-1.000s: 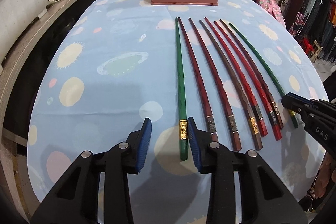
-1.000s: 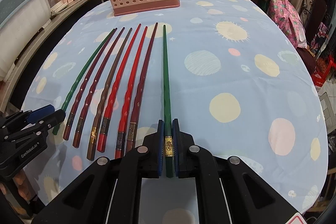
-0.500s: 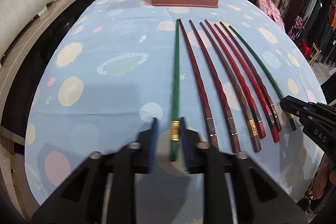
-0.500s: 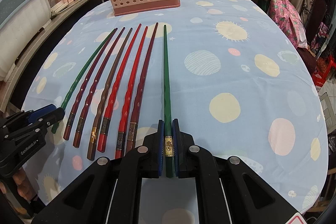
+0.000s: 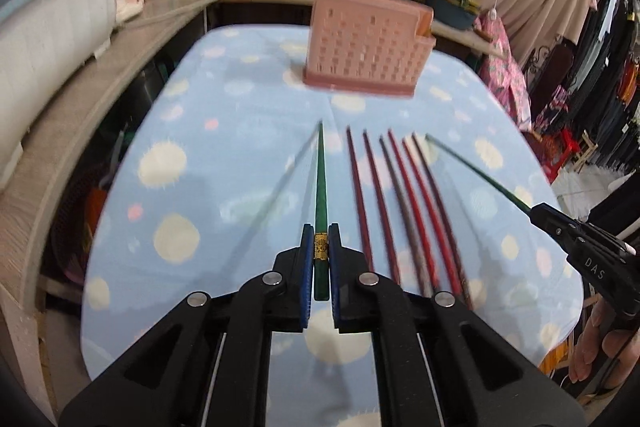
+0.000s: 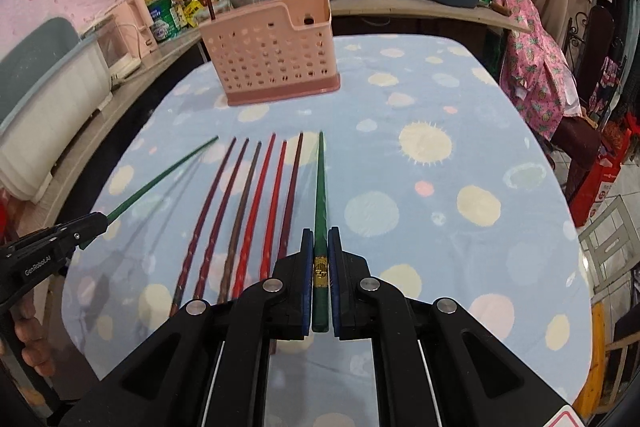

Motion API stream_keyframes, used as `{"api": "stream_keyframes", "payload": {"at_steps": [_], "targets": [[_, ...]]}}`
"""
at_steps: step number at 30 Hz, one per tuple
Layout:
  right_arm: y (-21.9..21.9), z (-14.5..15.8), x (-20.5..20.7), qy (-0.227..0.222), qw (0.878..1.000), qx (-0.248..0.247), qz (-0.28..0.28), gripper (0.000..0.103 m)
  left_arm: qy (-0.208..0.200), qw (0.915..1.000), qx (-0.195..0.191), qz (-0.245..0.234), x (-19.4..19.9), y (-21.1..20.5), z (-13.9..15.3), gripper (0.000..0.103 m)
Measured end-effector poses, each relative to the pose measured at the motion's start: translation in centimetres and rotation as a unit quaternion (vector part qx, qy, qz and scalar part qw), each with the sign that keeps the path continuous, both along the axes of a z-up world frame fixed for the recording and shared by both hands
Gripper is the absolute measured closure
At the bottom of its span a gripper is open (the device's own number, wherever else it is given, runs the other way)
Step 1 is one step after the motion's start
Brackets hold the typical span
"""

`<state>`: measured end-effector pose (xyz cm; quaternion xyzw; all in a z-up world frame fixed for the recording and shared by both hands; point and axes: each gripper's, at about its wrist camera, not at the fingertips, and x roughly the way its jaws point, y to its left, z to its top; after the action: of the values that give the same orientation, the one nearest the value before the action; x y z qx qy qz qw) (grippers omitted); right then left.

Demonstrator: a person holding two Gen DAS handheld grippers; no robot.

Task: Organize utensils
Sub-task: 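Carry both green chopsticks up and lower them into the pink basket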

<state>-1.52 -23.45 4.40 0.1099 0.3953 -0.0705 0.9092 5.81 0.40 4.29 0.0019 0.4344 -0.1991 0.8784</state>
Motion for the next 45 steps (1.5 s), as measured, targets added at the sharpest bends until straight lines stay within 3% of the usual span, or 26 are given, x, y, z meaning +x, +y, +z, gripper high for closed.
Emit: {"api": "stream_keyframes", "payload": {"at_steps": [9, 15, 24, 33, 45], "targets": [[-3.6, 9.3, 5.3, -0.105, 0.994, 0.010, -0.003, 0.096, -0.120, 0.9926, -0.015, 0.014, 6.0, -1.1, 11.0, 0.096], [-4.8, 13.8, 9.6, -0.153, 0.988, 0.004, 0.001, 0.096, -0.173, 0.9839, -0.041, 0.020, 10.4, -2.5, 17.6, 0.096], [-6.1, 18.5, 15.7, -0.207, 0.978, 0.026, -0.005, 0.096, -0.231, 0.9704, -0.067, 0.027, 15.4, -5.0, 23.8, 0.096], [-6.2, 20.7, 21.6, -0.235, 0.971, 0.039, -0.012, 0.096, -0.242, 0.9679, -0.065, 0.026, 19.8, -7.5, 25.0, 0.096], [-6.3, 17.4, 25.6, -0.198, 0.979, 0.051, -0.008, 0.096, -0.230, 0.9717, -0.045, 0.028, 22.9, -8.7, 22.5, 0.096]]}}
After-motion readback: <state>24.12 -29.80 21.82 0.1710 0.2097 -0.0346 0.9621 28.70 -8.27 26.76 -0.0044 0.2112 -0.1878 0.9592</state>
